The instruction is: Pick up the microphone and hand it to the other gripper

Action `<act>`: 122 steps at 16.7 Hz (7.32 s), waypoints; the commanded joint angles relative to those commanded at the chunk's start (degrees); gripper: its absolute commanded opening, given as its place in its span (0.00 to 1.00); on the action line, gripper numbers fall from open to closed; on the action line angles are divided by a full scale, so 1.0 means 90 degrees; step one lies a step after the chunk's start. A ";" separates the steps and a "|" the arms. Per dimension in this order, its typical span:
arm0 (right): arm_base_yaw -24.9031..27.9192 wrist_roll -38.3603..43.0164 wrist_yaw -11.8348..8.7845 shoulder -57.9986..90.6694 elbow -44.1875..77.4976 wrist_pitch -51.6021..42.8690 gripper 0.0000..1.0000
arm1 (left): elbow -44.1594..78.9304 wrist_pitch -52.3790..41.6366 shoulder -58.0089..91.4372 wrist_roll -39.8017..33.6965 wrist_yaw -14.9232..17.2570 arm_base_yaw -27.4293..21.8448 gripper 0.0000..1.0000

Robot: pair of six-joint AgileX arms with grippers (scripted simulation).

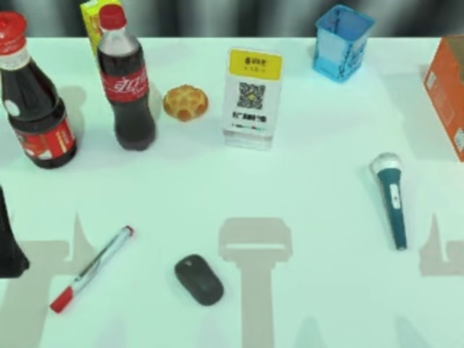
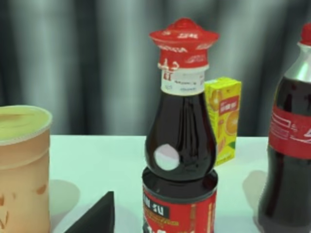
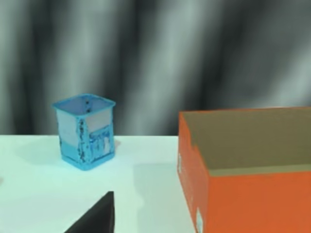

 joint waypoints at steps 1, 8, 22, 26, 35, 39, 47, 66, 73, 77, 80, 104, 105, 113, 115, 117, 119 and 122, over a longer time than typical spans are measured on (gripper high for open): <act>0.0000 0.0000 0.0000 0.0000 0.0000 0.0000 1.00 | 0.0000 0.0000 0.0000 0.0000 0.0000 0.0000 1.00; 0.0354 0.0246 -0.0050 0.1394 0.0921 -0.0805 1.00 | 0.0000 0.0000 0.0000 0.0000 0.0000 0.0000 1.00; 0.1649 0.1846 0.0175 0.9327 0.6253 -0.4383 1.00 | 0.0000 0.0000 0.0000 0.0000 0.0000 0.0000 1.00; 0.1940 0.2135 0.0210 1.0988 0.7295 -0.5136 1.00 | 0.0000 0.0000 0.0000 0.0000 0.0000 0.0000 1.00; 0.2038 0.2239 0.0220 1.1654 0.7692 -0.5455 1.00 | 0.0000 0.0000 0.0000 0.0000 0.0000 0.0000 1.00; 0.2044 0.2222 0.0222 1.1974 0.7526 -0.4998 1.00 | 0.0000 0.0000 0.0000 0.0000 0.0000 0.0000 1.00; 0.2015 0.2211 0.0229 1.3158 0.6915 -0.3182 1.00 | 0.0000 0.0000 0.0000 0.0000 0.0000 0.0000 1.00; 0.2015 0.2211 0.0229 1.3163 0.6913 -0.3176 0.00 | 0.0000 0.0000 0.0000 0.0000 0.0000 0.0000 1.00; 0.2031 0.2149 0.0339 1.2742 0.7073 -0.3394 0.00 | 0.0000 0.0000 0.0000 0.0000 0.0000 0.0000 1.00; 0.2038 0.2035 0.0162 1.2632 0.6986 -0.2985 0.00 | 0.0000 0.0000 0.0000 0.0000 0.0000 0.0000 1.00; 0.2036 0.1815 -0.0215 1.2446 0.6767 -0.1987 0.00 | 0.0000 0.0000 0.0000 0.0000 0.0000 0.0000 1.00; 0.2191 0.0137 -0.2719 1.0367 0.4607 0.5908 0.00 | 0.0000 0.0000 0.0000 0.0000 0.0000 0.0000 1.00; 0.2378 0.0144 -0.2527 1.0364 0.4608 0.5975 0.00 | 0.0000 0.0000 0.0000 0.0000 0.0000 0.0000 1.00; 0.3994 0.0226 -0.0962 1.0229 0.4587 0.6487 0.00 | 0.0000 0.0000 0.0000 0.0000 0.0000 0.0000 1.00; 0.3999 0.0226 -0.0958 1.0228 0.4587 0.6488 0.00 | 0.0000 0.0000 0.0000 0.0000 0.0000 0.0000 1.00; 0.3980 0.0236 -0.0978 1.0250 0.4590 0.6479 0.00 | 0.0000 0.0000 0.0000 0.0000 0.0000 0.0000 1.00; 0.3997 0.0227 -0.0960 1.0230 0.4587 0.6487 0.00 | 0.0000 0.0000 0.0000 0.0000 0.0000 0.0000 1.00; 0.3999 0.0226 -0.0958 1.0228 0.4587 0.6488 0.00 | 0.0000 0.0000 0.0000 0.0000 0.0000 0.0000 1.00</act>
